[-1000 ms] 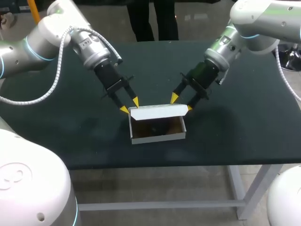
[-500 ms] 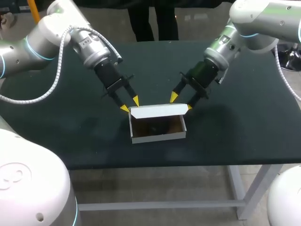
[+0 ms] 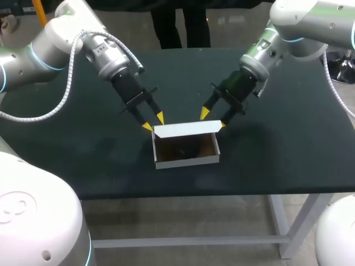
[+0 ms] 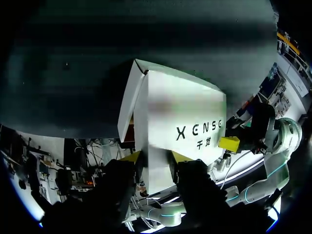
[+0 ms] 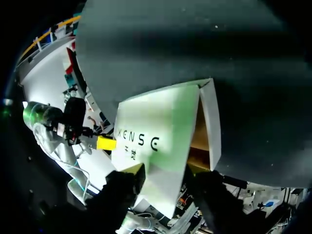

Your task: Assemble the packaging by folding the flat box into shape, placing the metal phone stand inside, and closing the box properly

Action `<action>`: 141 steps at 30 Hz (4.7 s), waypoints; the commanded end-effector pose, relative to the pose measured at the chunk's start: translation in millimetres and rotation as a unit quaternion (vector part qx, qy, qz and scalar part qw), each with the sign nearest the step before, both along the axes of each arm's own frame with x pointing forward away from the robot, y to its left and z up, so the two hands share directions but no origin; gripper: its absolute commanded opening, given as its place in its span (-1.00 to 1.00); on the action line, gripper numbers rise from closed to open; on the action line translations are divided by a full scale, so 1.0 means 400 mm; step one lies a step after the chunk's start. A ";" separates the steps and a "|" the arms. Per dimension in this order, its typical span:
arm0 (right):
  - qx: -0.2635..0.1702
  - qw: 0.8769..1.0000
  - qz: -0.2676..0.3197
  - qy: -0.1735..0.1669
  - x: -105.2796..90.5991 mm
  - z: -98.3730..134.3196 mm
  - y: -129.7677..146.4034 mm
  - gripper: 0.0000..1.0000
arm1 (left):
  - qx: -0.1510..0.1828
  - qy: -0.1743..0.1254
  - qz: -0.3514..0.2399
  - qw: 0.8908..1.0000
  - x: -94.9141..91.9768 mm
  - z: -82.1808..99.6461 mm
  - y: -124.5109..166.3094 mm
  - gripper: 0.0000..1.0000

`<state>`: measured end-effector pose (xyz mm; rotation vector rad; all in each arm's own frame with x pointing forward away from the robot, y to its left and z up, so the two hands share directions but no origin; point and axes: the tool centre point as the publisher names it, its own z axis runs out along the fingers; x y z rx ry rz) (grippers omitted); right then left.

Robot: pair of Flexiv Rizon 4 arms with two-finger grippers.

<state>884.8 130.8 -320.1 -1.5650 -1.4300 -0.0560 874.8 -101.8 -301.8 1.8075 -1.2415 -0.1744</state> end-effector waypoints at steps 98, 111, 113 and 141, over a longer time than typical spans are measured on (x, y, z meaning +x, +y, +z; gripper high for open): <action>-0.002 1.000 0.005 0.005 -0.011 -0.025 0.009 0.13 | -0.116 -0.027 0.065 0.991 0.008 -0.038 -0.014 -0.59; -0.005 1.000 0.001 0.010 -0.015 -0.043 -0.006 0.08 | -0.117 -0.028 0.064 0.991 0.002 -0.048 -0.009 -0.58; -0.005 1.000 0.001 0.011 -0.015 -0.045 -0.006 0.07 | -0.116 -0.028 0.064 0.991 0.002 -0.049 -0.009 -0.56; -0.009 1.000 0.010 0.002 -0.024 -0.066 -0.010 0.17 | -0.107 -0.042 0.057 0.992 -0.015 -0.057 -0.003 -0.41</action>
